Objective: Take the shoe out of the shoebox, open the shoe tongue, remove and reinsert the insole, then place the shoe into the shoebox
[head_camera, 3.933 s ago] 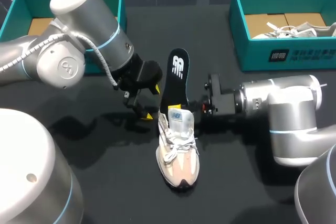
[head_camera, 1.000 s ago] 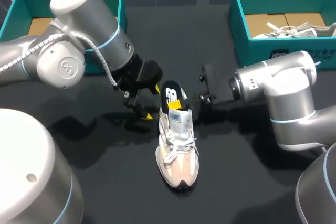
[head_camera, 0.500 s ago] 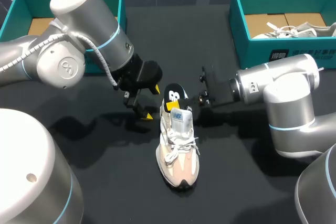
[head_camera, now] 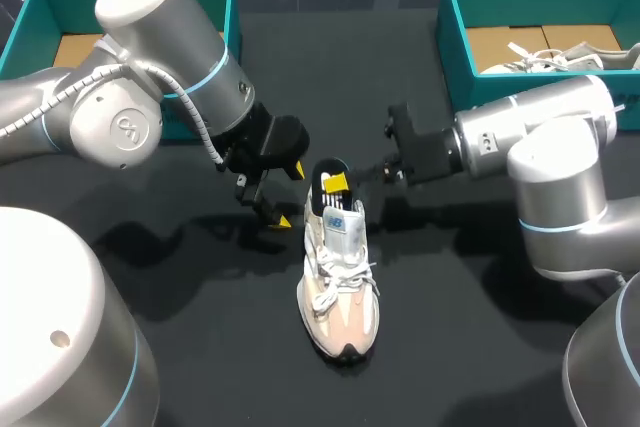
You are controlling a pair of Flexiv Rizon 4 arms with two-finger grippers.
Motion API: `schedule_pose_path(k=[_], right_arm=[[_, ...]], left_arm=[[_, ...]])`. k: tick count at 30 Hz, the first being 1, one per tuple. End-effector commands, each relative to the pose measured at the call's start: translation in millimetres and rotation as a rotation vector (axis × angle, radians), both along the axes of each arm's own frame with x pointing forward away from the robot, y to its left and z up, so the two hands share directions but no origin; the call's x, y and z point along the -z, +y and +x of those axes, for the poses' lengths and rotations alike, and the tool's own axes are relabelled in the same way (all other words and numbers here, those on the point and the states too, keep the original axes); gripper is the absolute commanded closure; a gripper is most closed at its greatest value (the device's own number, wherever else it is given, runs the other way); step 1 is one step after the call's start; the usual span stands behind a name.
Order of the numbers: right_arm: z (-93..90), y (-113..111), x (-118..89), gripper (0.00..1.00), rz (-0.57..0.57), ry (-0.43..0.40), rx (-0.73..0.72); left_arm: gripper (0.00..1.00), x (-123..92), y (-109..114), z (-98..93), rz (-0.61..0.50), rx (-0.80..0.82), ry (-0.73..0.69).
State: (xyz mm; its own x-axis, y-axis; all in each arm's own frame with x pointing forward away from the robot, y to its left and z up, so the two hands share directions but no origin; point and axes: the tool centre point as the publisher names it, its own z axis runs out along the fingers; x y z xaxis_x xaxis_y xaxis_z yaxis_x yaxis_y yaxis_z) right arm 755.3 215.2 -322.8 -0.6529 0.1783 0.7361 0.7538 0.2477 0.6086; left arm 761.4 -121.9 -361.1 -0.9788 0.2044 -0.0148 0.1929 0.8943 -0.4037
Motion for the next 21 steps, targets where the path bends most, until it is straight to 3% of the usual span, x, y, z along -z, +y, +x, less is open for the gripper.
schedule_pose_path(k=[1,6,11,12,13,15,21], right_arm=[[-6.9,4.4,17.6,1.0,0.006,0.046,0.001],[-26.9,5.2,30.1,1.0,0.021,0.104,0.012],[-28.9,6.6,23.7,1.0,0.001,0.095,0.022],[-27.9,6.3,20.7,0.94,-0.004,0.085,0.024],[-26.5,6.2,17.5,0.81,-0.013,0.074,0.026],[-23.2,5.4,11.4,0.64,-0.021,0.052,0.028],[-13.1,2.1,-1.0,0.65,-0.056,0.016,0.014]], left_arm=[[0.0,0.6,-0.2,0.0,0.001,0.001,-0.001],[0.0,0.6,-0.2,0.0,0.001,0.001,-0.001],[0.0,0.6,-0.2,0.0,0.001,0.001,-0.001],[0.0,0.6,-0.2,0.0,0.001,0.001,-0.001],[0.0,0.6,-0.2,0.0,0.001,0.001,-0.001],[0.0,0.6,-0.2,0.0,0.001,0.001,-0.001],[0.0,0.6,-0.2,0.0,0.001,0.001,-0.001]])
